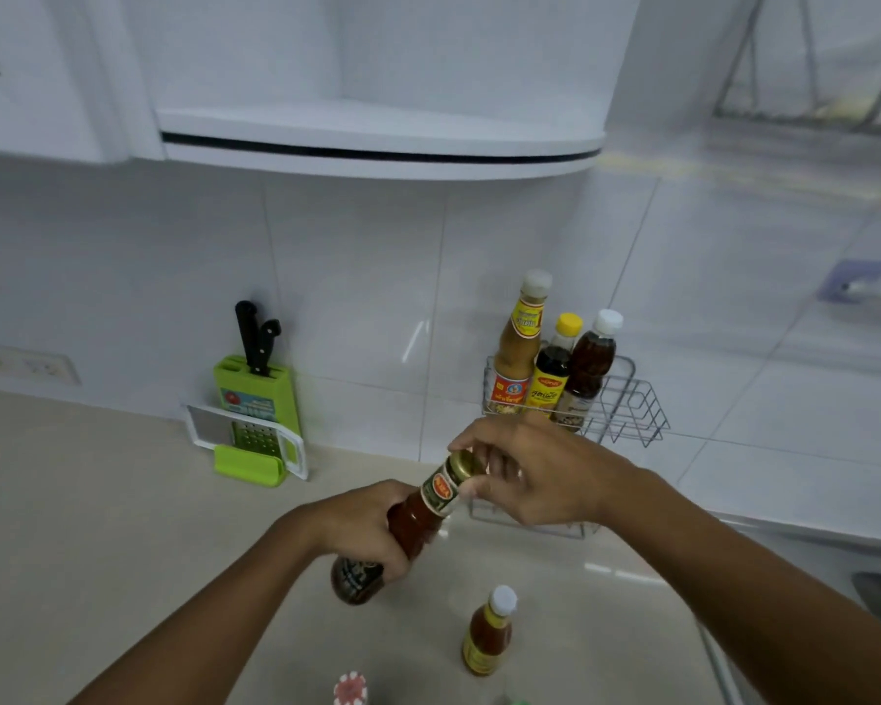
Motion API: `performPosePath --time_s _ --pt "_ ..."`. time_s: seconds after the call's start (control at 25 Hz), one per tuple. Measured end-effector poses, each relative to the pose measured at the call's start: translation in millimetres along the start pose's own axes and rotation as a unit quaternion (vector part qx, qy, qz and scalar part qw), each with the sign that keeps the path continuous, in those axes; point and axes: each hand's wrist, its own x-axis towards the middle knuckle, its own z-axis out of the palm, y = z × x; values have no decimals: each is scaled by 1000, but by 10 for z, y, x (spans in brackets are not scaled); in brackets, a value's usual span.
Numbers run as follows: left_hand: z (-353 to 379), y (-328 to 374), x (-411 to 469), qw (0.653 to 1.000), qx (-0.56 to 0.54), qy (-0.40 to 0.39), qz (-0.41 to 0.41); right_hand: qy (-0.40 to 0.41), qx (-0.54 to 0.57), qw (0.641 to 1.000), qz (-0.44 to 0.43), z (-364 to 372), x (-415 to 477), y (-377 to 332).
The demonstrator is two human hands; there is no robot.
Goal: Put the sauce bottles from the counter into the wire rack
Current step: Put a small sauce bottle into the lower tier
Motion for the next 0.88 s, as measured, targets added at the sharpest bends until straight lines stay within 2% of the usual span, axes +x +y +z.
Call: performPosePath --time_s 0.12,0.2,0.24,0.32,0.36,0.4,0.44,0.48,0.52,0.6,0.64,0.68,0.72,0.76,0.88 --pt "-14 356 1 996 -41 -57 50 60 -25 997 -45 -103 -6 -82" --pt "14 524 44 989 -105 -68 74 94 -28 995 -35 -217 57 -71" --pt "46 588 79 989 -124 -20 84 106 -34 994 -13 -274 109 -48" --pt "127 658 190 978 -61 182 78 137 -56 987 63 -329 205 -22" --pt "165 684 258 954 13 293 57 157 -64 980 108 -313 233 -5" --pt "193 733 297 923 99 371 28 175 -62 971 153 -268 246 22" --pt "208 776 325 894 176 411 6 186 -45 963 189 -207 240 52" --pt "208 786 356 880 219 421 3 189 -13 961 203 -162 206 85" --pt "184 778 370 890 223 398 4 186 37 962 195 -145 154 114" --pt "34 779 348 956 100 273 41 179 99 972 118 -217 48 166" --pt "-33 794 316 983 9 174 59 169 83 980 66 -272 20 181" --pt "-74 810 298 992 -62 86 71 163 50 985 26 -323 15 184" --pt "-93 830 291 991 -102 32 76 164 16 986 11 -345 42 194" --pt "-91 848 314 991 -108 28 73 171 -14 985 28 -357 75 212" --pt "19 924 435 979 -9 203 34 192 -29 972 134 -332 148 311"
